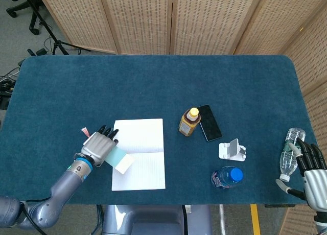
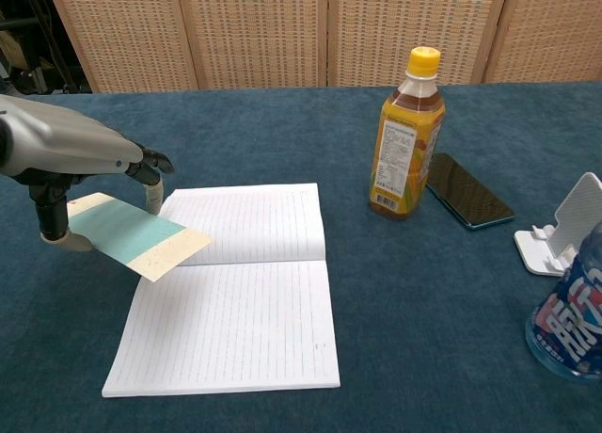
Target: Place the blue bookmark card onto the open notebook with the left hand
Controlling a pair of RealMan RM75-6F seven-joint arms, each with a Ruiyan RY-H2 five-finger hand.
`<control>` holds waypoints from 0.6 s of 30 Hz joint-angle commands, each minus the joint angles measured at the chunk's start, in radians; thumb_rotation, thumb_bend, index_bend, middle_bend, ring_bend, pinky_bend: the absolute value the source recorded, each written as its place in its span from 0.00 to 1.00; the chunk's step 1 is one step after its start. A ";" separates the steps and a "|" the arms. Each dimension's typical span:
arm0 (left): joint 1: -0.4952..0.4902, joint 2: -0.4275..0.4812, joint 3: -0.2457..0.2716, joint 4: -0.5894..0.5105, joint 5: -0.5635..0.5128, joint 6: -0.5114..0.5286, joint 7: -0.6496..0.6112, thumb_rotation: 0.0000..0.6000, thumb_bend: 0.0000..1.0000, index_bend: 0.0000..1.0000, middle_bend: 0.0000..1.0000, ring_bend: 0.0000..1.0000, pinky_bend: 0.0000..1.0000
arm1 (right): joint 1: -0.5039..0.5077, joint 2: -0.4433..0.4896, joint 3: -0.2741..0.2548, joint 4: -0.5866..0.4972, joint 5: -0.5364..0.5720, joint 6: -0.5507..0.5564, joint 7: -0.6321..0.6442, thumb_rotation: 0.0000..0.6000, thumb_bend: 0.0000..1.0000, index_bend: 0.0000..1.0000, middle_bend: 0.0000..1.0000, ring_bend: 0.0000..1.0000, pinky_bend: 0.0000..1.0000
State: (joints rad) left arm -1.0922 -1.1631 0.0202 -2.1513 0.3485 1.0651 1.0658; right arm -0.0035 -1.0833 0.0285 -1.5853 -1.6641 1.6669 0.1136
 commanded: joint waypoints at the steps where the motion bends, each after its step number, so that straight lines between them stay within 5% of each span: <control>1: -0.045 -0.030 -0.002 -0.029 -0.073 0.056 0.033 1.00 0.30 0.34 0.00 0.00 0.00 | 0.000 0.002 0.001 0.001 0.000 0.001 0.006 1.00 0.00 0.00 0.00 0.00 0.00; 18: -0.158 -0.149 -0.062 -0.022 -0.328 0.196 0.062 1.00 0.30 0.34 0.00 0.00 0.00 | 0.000 0.009 0.007 0.003 0.008 0.002 0.028 1.00 0.00 0.00 0.00 0.00 0.00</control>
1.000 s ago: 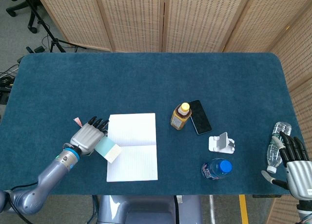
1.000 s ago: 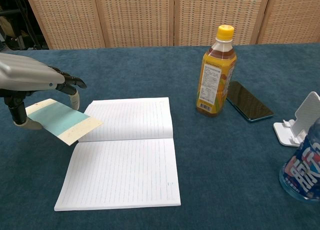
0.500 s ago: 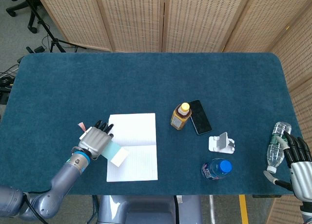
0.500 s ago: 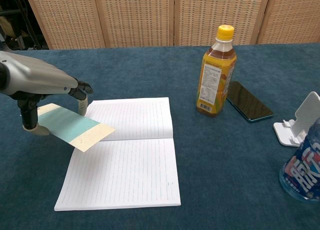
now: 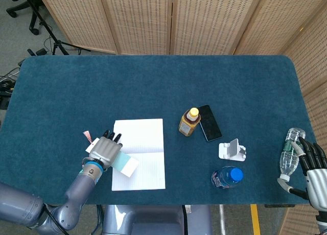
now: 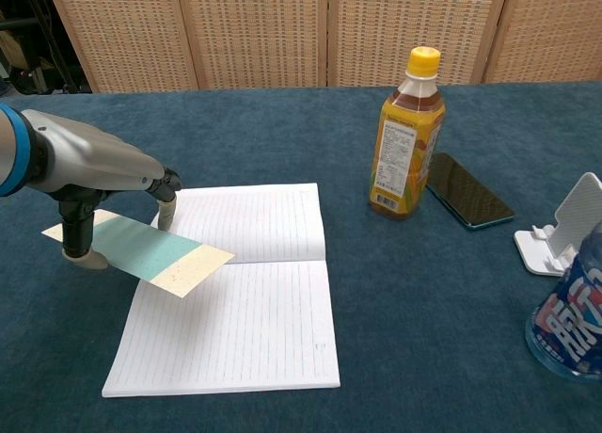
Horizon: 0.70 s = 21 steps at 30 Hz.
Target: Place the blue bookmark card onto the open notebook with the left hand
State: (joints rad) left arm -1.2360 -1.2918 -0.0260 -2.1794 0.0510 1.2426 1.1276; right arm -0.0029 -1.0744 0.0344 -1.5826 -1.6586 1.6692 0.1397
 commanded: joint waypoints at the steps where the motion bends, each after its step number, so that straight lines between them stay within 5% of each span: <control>1: -0.019 -0.026 -0.021 0.007 -0.043 0.023 0.000 1.00 0.30 0.34 0.00 0.00 0.00 | 0.000 0.001 0.002 0.000 0.003 -0.001 0.003 1.00 0.00 0.00 0.00 0.00 0.00; 21: -0.083 -0.151 -0.117 0.056 -0.226 0.115 0.002 1.00 0.30 0.34 0.00 0.00 0.00 | -0.001 0.011 0.004 -0.008 0.003 0.003 0.029 1.00 0.00 0.00 0.00 0.00 0.00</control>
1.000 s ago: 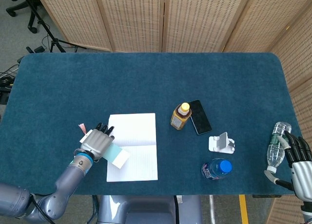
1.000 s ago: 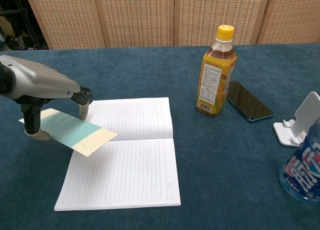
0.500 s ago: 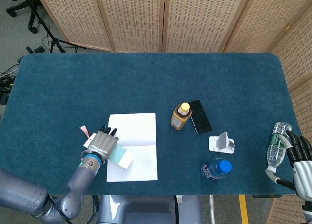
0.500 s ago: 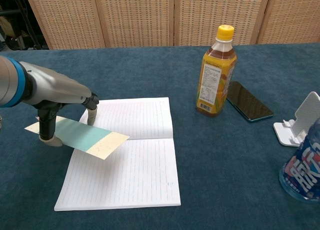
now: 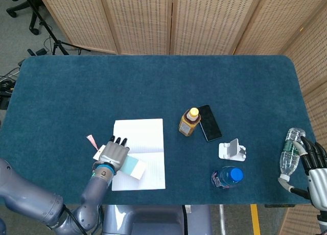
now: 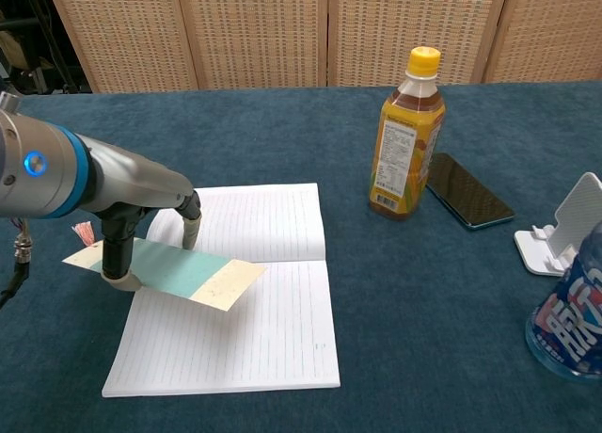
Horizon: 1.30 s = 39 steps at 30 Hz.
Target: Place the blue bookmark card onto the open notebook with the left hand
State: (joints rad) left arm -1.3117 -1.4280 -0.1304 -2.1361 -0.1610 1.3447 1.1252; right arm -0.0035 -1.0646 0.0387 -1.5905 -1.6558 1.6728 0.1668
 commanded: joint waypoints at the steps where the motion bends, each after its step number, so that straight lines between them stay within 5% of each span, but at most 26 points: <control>1: -0.009 -0.020 -0.018 0.018 -0.019 0.017 0.004 1.00 0.30 0.34 0.00 0.00 0.00 | 0.000 0.001 0.000 0.000 0.000 -0.001 0.003 1.00 0.00 0.00 0.00 0.00 0.00; 19: -0.021 -0.095 -0.131 0.062 -0.120 0.034 -0.006 1.00 0.29 0.34 0.00 0.00 0.01 | -0.001 0.006 0.003 0.001 0.005 0.000 0.019 1.00 0.00 0.00 0.00 0.00 0.00; 39: -0.023 -0.153 -0.174 0.107 -0.149 0.126 0.028 1.00 0.27 0.35 0.00 0.00 0.03 | -0.003 0.011 0.002 0.005 0.004 0.004 0.033 1.00 0.00 0.00 0.00 0.00 0.00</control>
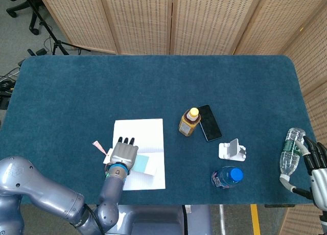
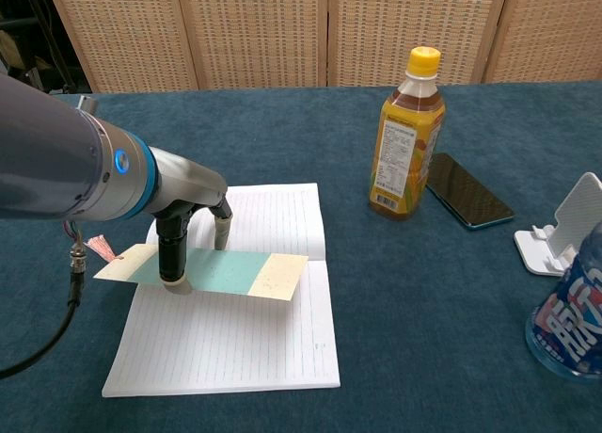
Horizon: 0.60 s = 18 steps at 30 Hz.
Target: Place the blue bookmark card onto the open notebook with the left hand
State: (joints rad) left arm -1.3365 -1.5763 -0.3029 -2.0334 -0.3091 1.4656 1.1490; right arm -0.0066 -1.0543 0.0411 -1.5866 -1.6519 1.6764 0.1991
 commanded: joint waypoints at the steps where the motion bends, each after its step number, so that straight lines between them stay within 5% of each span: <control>1: 0.004 -0.008 -0.003 0.007 -0.001 0.008 0.008 1.00 0.27 0.35 0.00 0.00 0.03 | 0.000 0.001 0.000 0.001 -0.001 0.001 0.002 1.00 0.00 0.00 0.00 0.00 0.00; 18: 0.036 -0.036 -0.031 0.017 0.056 -0.002 0.004 1.00 0.19 0.35 0.00 0.00 0.03 | -0.001 0.001 0.000 0.003 -0.003 0.003 0.009 1.00 0.00 0.00 0.00 0.00 0.00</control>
State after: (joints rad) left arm -1.3030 -1.6120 -0.3344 -2.0163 -0.2563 1.4662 1.1526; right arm -0.0072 -1.0534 0.0409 -1.5833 -1.6547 1.6790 0.2079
